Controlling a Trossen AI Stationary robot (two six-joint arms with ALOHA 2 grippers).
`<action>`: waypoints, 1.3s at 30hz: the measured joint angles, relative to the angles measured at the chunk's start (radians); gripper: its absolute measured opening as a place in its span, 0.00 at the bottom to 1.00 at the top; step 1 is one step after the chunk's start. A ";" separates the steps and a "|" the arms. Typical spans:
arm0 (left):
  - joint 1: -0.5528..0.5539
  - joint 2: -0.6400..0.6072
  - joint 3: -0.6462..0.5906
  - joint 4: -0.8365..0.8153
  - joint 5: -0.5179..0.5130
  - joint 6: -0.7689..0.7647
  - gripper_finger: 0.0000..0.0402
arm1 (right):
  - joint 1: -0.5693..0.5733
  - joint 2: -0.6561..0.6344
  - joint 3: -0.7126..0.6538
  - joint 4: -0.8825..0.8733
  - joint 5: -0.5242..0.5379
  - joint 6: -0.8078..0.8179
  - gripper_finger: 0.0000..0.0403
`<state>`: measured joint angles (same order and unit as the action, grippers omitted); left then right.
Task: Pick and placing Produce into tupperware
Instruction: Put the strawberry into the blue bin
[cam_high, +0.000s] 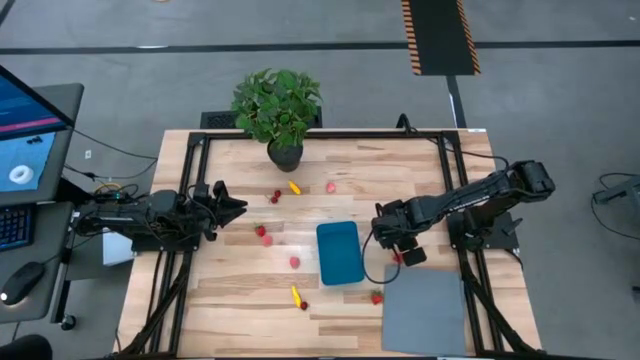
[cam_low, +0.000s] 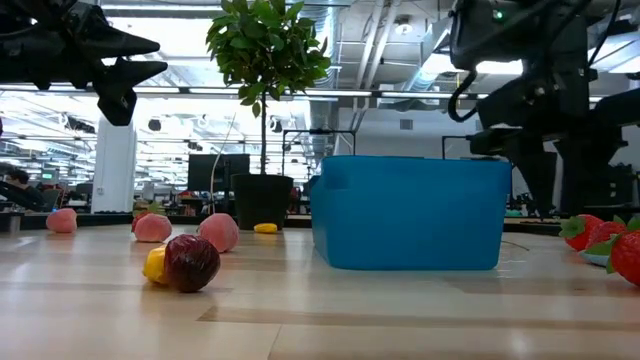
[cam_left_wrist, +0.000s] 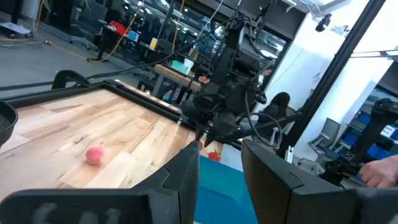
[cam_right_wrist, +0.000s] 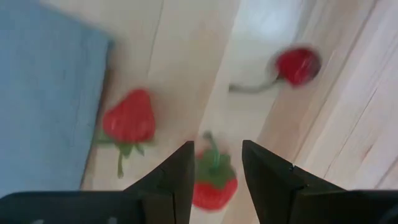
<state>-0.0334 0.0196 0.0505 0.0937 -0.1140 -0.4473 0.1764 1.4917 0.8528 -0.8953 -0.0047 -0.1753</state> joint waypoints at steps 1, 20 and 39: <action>0.000 0.000 0.000 0.000 0.000 0.000 0.27 | 0.000 0.000 0.000 0.011 -0.005 0.000 0.39; 0.000 0.000 0.000 0.002 -0.004 -0.012 0.27 | -0.009 0.001 -0.042 0.067 -0.045 0.037 0.32; 0.000 0.000 0.000 0.002 -0.006 -0.029 0.27 | -0.022 0.000 -0.042 0.041 -0.050 0.044 0.03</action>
<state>-0.0334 0.0196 0.0509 0.0956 -0.1200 -0.4763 0.1547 1.4921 0.8112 -0.8543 -0.0547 -0.1310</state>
